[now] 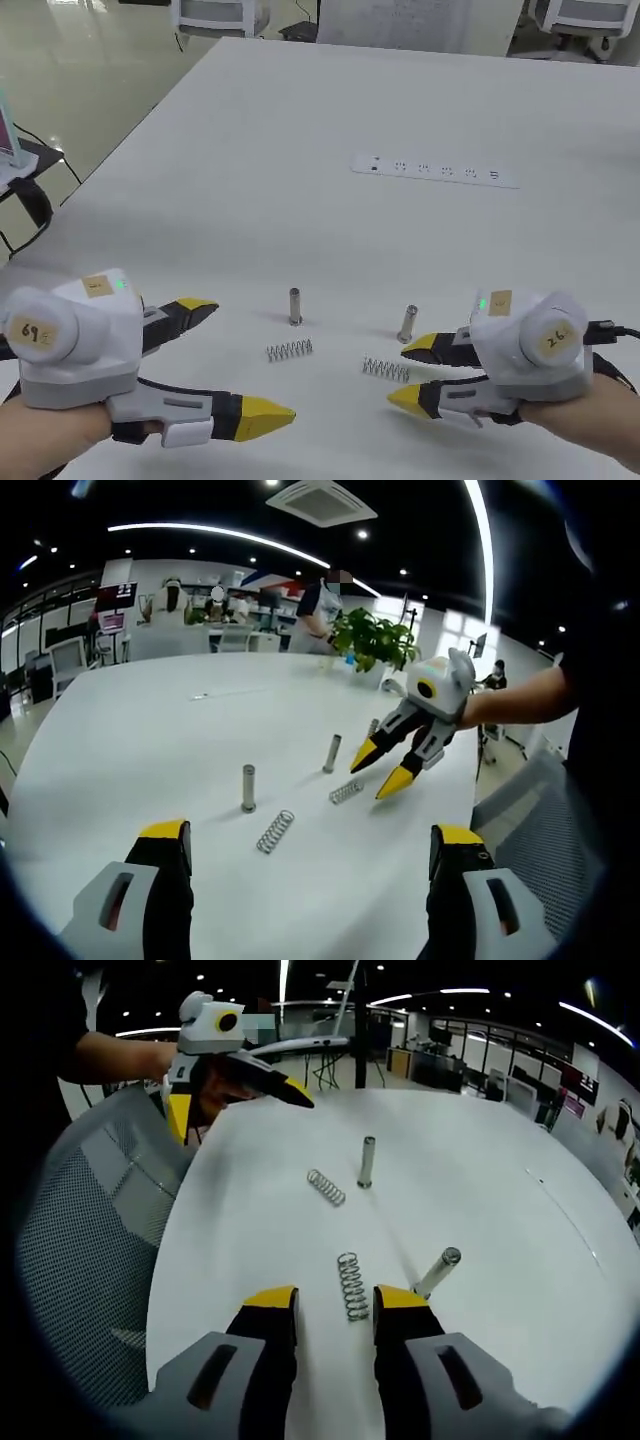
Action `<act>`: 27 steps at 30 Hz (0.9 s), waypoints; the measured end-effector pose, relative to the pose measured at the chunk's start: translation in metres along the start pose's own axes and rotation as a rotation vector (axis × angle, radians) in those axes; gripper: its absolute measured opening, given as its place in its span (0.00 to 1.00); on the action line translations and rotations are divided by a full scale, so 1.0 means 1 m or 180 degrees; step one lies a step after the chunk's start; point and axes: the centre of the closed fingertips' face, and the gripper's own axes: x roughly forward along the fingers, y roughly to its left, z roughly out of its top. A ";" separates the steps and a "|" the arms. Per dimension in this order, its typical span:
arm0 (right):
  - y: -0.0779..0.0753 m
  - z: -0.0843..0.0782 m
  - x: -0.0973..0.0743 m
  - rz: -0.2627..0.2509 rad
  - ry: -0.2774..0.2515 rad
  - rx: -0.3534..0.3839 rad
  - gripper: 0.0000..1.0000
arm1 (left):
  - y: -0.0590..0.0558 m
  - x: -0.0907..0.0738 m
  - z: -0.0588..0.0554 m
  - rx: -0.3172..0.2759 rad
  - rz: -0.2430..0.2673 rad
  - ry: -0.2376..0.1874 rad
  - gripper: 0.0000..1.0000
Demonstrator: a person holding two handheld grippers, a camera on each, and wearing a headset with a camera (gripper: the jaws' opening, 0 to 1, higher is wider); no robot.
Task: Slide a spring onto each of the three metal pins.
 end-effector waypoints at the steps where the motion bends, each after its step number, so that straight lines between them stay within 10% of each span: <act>1: -0.001 -0.002 0.001 -0.0026 0.0043 -0.0035 0.26 | 0.000 0.000 0.000 -0.0003 -0.0002 0.0002 0.96; 27: -0.011 -0.013 0.017 -0.0041 0.0379 -0.0155 0.12 | -0.001 0.000 -0.004 -0.0017 -0.0010 0.0037 0.96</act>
